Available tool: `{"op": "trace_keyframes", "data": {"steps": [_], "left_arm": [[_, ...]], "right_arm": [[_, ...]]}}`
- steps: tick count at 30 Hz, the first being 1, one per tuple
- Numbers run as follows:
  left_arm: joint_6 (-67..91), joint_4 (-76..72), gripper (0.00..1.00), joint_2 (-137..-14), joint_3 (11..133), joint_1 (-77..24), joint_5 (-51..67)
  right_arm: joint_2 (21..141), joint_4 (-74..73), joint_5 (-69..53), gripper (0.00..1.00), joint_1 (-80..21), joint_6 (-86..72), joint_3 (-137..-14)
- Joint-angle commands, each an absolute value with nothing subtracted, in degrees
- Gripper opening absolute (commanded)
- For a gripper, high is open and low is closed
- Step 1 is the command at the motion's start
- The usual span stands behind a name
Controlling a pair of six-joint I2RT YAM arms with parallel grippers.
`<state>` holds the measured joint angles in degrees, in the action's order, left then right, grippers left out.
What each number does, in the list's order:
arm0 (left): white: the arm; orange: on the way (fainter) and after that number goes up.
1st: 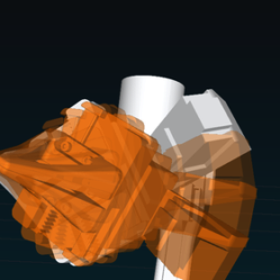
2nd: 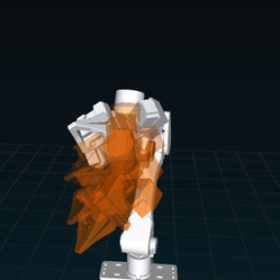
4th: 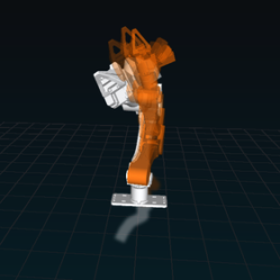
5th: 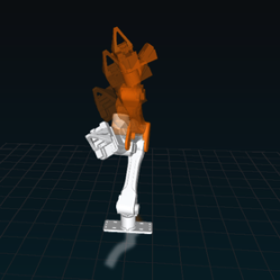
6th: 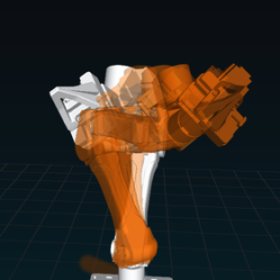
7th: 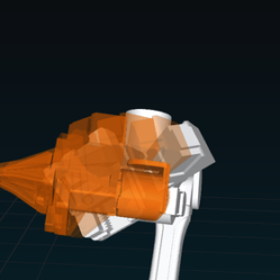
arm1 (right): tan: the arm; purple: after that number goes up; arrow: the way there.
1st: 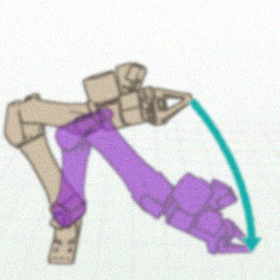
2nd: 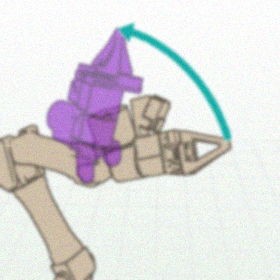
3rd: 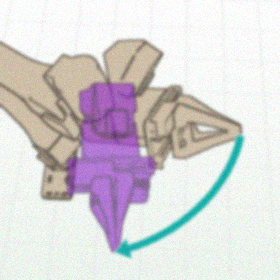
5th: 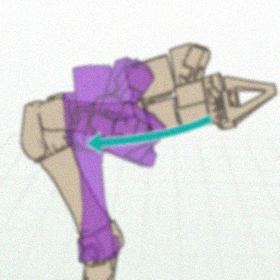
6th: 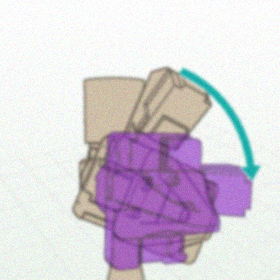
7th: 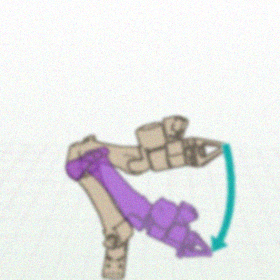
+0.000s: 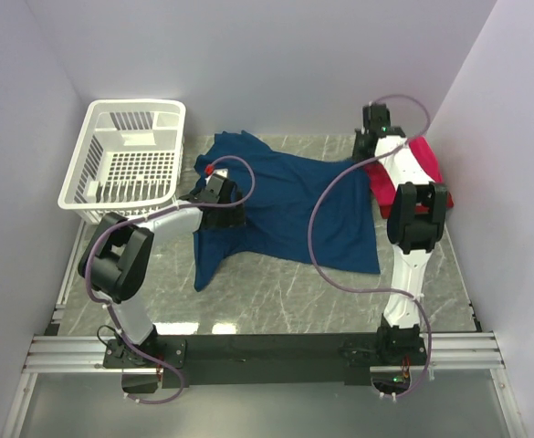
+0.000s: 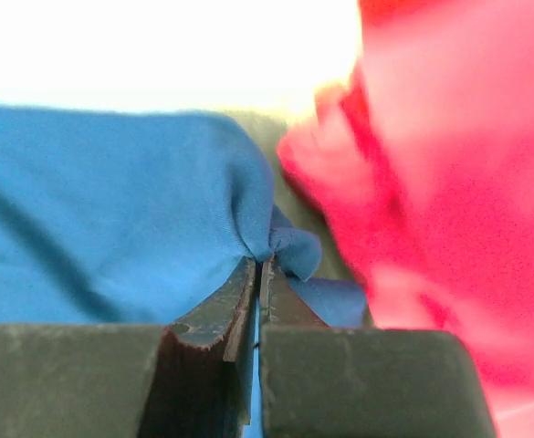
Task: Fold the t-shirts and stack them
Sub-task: Flatten the tshirt out
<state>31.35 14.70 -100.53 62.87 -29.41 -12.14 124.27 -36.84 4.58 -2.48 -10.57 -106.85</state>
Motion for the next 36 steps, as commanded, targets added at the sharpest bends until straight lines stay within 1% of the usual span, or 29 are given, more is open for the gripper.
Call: {"op": "trace_keyframes", "data": {"steps": [1, 4, 7, 8, 9, 10, 11, 13, 15, 17, 18, 21, 22, 26, 30, 36], "left_arm": [[32.78, 12.83, 0.93, -98.97, 61.7, -29.62, -12.13], [33.13, 12.22, 0.93, -98.96, 61.44, -29.62, -11.87], [33.22, 12.39, 0.93, -99.05, 62.13, -29.62, -11.69], [33.22, 12.39, 0.93, -98.79, 62.4, -29.62, -11.86], [33.14, 12.74, 0.93, -98.7, 62.66, -29.62, -12.04], [33.13, 12.92, 0.93, -98.44, 63.1, -29.53, -12.39], [33.05, 13.01, 0.93, -97.92, 63.28, -29.62, -12.57], [33.05, 13.45, 0.93, -96.95, 63.63, -29.62, -12.92], [33.22, 13.71, 0.93, -96.16, 63.63, -29.62, -13.53], [33.75, 13.89, 0.93, -94.75, 63.2, -29.62, -13.97], [33.92, 13.89, 0.93, -94.14, 62.32, -29.71, -14.24], [34.98, 15.02, 0.93, -91.24, 61.0, -30.93, -18.43], [35.68, 16.33, 0.93, -89.66, 60.13, -31.89, -19.5], [38.4, 20.28, 0.92, -85.88, 56.87, -34.97, -22.67], [42.62, 25.3, 0.91, -83.06, 53.36, -39.89, -25.48], [51.31, 32.77, 0.89, -78.76, 48.53, -46.48, -28.39]], "right_arm": [[126.46, -36.9, 3.96, 0.0, -2.9, -10.11, -120.88], [131.38, -38.05, 3.61, 0.0, -2.81, -10.19, -129.34], [133.59, -36.75, 2.73, 0.0, -2.9, -10.46, -132.53], [133.85, -36.22, 1.59, 0.03, -2.9, -10.28, -132.71], [133.94, -36.04, 1.06, 0.11, -2.99, -10.2, -132.98], [133.95, -36.21, 0.79, 0.31, -2.9, -10.2, -133.15], [133.86, -36.38, 0.18, 0.4, -2.9, -10.2, -133.07], [132.81, -36.82, 0.09, 0.53, -2.99, -10.11, -131.67], [129.58, -36.13, 0.18, 0.56, -2.9, -9.84, -128.6], [124.14, -33.23, -1.13, 0.57, -2.99, -10.02, -121.4], [122.1, -31.13, -1.14, 0.58, -2.9, -10.11, -115.81], [112.53, -27.18, -1.84, 0.59, -3.69, -11.16, -106.73], [110.15, -26.29, -2.02, 0.59, -4.13, -11.77, -100.87], [98.65, -24.17, -0.09, 0.58, -9.56, -13.53, -88.18], [92.3, -22.07, 1.85, 0.58, -15.9, -15.99, -76.41], [87.1, -18.99, 1.23, 0.57, -21.0, -21.26, -65.85]]}}
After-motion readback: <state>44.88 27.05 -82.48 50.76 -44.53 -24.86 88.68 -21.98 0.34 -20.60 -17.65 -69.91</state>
